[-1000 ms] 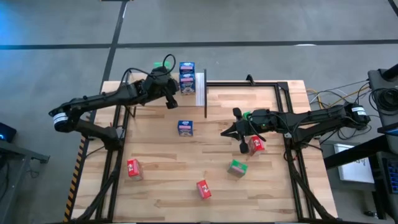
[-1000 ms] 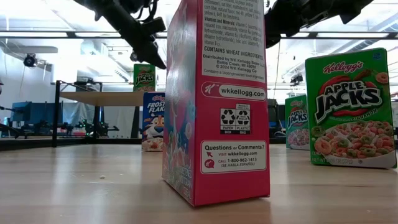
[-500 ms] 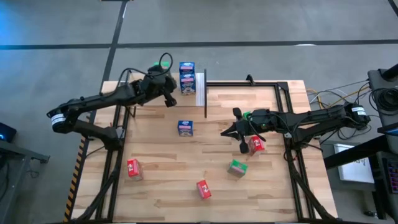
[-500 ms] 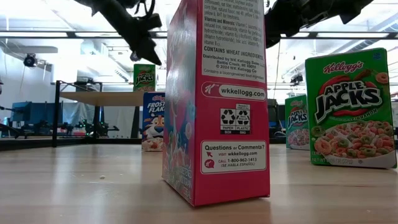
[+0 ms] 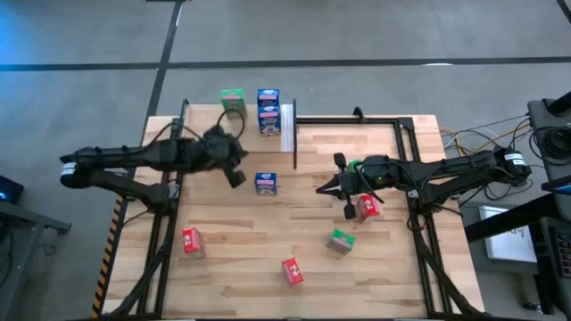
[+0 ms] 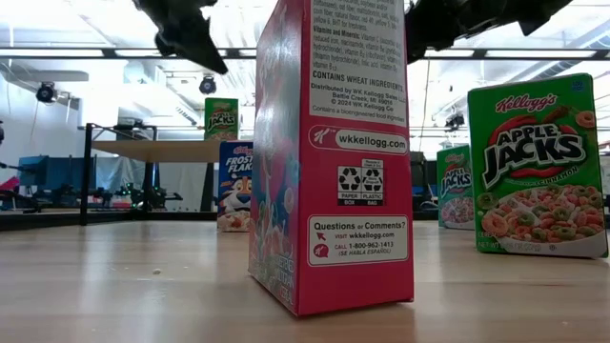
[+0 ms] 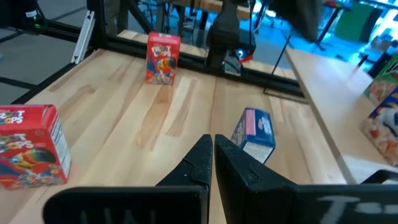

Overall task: Stack cereal on shelf
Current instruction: Put the middle left red cereal box on the shelf

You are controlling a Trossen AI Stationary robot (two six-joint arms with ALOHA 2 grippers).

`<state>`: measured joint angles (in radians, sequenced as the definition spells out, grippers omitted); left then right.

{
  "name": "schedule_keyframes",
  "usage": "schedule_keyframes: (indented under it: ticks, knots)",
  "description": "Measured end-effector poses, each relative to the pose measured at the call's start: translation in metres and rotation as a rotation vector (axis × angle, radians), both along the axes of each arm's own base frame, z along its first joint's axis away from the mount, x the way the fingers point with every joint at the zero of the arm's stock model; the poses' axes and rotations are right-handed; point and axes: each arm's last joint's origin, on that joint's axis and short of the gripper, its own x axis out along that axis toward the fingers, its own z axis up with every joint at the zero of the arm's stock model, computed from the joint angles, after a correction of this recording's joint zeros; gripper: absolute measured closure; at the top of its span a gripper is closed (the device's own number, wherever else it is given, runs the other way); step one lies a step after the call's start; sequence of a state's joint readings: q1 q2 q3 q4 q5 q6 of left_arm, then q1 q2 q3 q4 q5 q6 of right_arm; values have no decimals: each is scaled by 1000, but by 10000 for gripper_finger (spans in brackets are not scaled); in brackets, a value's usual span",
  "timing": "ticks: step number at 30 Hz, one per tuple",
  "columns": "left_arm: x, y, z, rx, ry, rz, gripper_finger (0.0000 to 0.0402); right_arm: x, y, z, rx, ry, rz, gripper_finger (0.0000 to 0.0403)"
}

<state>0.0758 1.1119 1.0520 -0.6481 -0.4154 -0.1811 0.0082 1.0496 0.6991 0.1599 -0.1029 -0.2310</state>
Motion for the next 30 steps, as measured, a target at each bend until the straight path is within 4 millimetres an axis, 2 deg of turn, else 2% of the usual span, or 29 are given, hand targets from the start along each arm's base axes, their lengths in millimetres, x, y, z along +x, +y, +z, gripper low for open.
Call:
schedule_keyframes:
  ticks: [4, 8, 11, 16, 21, 30]
  knots:
    - [3, -24, -2, -228, -109, 51, 401, 1, 0, 3, -30, -39, 8, 394]
    - [5, -45, -6, -614, -160, 108, 401, 2, 0, 8, -100, -99, 23, 394]
    - [8, -66, -12, -840, -151, 180, 401, 3, 0, 12, -158, -148, 33, 394]
    - [9, -106, -20, -1097, -105, 366, 401, 3, 0, 17, -236, -204, 43, 394]
    - [-1, -137, -11, -1127, 58, 564, 401, 3, 0, 19, -291, -236, 49, 394]
    - [-23, -176, 14, -912, 364, 830, 401, 3, -7, 22, -316, -255, 24, 394]
